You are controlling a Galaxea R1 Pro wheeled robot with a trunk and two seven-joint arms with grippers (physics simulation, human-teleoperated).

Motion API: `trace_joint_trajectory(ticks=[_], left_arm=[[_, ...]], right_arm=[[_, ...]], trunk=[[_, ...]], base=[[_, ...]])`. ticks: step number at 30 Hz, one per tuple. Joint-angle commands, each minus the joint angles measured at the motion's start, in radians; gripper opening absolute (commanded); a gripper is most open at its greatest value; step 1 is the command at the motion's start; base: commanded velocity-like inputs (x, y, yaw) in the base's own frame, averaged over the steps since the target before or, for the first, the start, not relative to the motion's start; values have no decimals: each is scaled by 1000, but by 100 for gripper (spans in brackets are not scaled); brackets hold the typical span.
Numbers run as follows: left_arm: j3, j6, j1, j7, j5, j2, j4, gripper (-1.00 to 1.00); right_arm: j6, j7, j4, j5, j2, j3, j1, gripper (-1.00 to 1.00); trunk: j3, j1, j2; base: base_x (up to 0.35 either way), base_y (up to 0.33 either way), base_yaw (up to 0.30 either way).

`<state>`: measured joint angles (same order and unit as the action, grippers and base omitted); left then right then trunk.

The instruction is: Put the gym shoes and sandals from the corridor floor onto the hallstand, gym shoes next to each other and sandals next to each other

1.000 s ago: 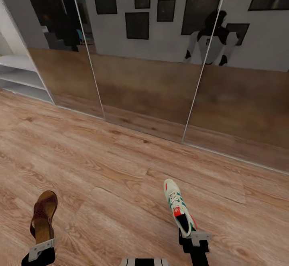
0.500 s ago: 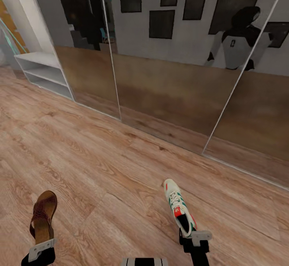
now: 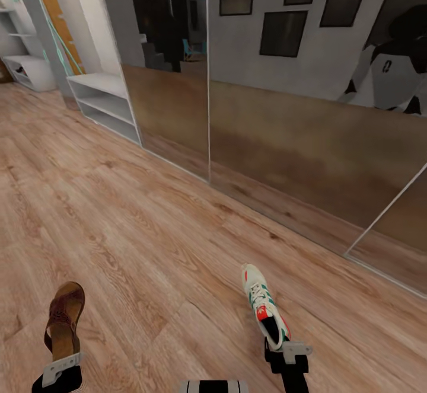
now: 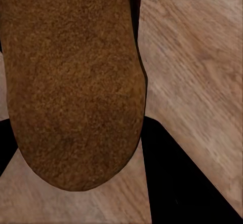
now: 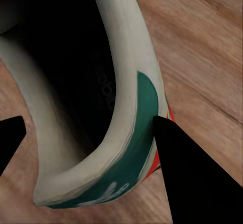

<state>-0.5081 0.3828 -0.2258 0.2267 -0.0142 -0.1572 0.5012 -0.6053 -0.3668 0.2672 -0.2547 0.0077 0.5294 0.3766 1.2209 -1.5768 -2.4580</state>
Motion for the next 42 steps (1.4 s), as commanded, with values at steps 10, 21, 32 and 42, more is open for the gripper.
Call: trace_joint_trajectory(ticks=[10,21,32,42], left_arm=[[-7,2,-1,8,-4,1,-1,-100],[-7,2,-1,8,-4,1,-1,-100],[-7,2,-1,8,-4,1,-1,-100],[-7,2,-1,8,-4,1,-1,-100]], right_arm=[[-4,-8,0,-8,0,9,1,-100],[-4,-8,0,-8,0,9,1,-100],[-4,-8,0,-8,0,9,1,-100],[-4,-8,-1,-7,1,9,1,-100]], trunk=[[6,0,0],[11,0,0],[16,0,0],[21,0,0]], base=[[175,123,278],[71,11,278],[302,94,278],[312,103,278]])
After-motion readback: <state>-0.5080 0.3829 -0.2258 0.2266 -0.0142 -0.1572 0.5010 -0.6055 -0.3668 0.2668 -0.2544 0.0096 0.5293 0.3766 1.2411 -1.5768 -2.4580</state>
